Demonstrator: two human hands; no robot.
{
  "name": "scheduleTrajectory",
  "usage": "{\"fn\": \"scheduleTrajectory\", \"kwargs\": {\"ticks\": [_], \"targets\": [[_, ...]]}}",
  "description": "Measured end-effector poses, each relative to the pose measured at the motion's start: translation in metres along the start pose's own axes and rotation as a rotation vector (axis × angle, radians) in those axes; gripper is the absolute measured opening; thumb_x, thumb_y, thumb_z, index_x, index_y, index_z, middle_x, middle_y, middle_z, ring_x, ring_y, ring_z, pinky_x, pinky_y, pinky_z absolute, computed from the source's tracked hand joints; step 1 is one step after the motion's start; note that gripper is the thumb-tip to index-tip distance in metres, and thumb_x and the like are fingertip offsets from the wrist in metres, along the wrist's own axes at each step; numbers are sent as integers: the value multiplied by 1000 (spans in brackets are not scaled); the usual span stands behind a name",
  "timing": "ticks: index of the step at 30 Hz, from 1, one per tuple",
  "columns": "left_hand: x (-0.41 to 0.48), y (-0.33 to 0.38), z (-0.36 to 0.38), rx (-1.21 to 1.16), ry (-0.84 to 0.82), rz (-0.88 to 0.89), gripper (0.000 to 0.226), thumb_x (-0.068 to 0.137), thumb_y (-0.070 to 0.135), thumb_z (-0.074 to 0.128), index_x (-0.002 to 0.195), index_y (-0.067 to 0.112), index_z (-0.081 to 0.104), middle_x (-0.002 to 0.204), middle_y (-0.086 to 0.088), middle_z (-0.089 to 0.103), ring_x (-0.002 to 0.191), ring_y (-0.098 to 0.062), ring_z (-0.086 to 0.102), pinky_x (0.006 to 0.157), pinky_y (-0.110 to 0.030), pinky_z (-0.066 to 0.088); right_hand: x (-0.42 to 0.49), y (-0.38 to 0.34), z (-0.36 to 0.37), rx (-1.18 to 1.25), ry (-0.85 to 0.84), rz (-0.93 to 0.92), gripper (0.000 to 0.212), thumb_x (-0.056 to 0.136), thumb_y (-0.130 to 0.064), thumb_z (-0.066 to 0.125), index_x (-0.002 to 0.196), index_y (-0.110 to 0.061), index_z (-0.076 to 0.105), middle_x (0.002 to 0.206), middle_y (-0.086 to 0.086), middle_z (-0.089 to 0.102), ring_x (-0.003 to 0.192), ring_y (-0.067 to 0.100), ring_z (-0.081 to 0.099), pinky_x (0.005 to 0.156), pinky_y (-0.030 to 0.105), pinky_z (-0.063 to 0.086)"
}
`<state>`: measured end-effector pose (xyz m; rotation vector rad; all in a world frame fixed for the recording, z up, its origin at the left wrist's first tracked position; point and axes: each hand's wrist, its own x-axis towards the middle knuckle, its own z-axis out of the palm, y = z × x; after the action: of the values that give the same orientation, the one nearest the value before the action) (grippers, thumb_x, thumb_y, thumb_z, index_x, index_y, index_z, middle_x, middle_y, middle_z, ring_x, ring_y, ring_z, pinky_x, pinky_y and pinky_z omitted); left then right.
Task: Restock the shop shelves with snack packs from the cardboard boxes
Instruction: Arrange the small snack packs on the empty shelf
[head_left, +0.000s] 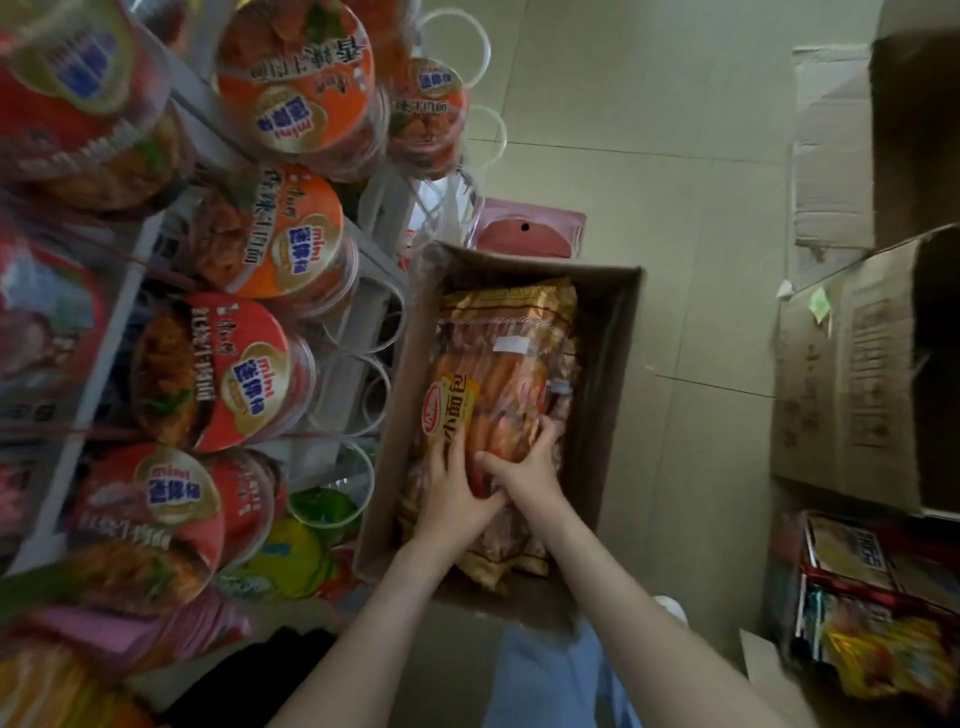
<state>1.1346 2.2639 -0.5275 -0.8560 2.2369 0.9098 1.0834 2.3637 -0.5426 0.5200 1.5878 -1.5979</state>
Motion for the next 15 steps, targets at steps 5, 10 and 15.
{"fn": "scheduleTrajectory", "kwargs": {"ticks": [5, 10, 15], "targets": [[-8, -3, -10, -104, -40, 57, 97, 82, 50, 68, 152, 39, 2, 159, 7, -1, 146, -17, 4, 118, -42, 15, -3, -17, -2, -16, -9, -83, 111, 82, -8, 71, 149, -32, -13, 139, -6, 25, 124, 8, 28, 103, 31, 30], [-16, 1, -36, -364, -19, 65, 76, 77, 63, 64, 142, 51, 28, 158, 10, 9, 146, -16, 11, 117, -42, 18, -22, -45, -21, 25, -113, -192, 109, 84, -10, 70, 147, -46, -11, 149, -4, 27, 130, 14, 42, 99, 32, 45], [-18, 26, -68, -411, -87, 33, 92, 65, 69, 68, 144, 56, 22, 149, 8, 32, 136, -17, 33, 115, -42, 25, -66, -77, -61, 54, -174, -199, 93, 87, -13, 68, 147, -53, 9, 131, -8, 53, 111, 14, 63, 91, 39, 54]]}}
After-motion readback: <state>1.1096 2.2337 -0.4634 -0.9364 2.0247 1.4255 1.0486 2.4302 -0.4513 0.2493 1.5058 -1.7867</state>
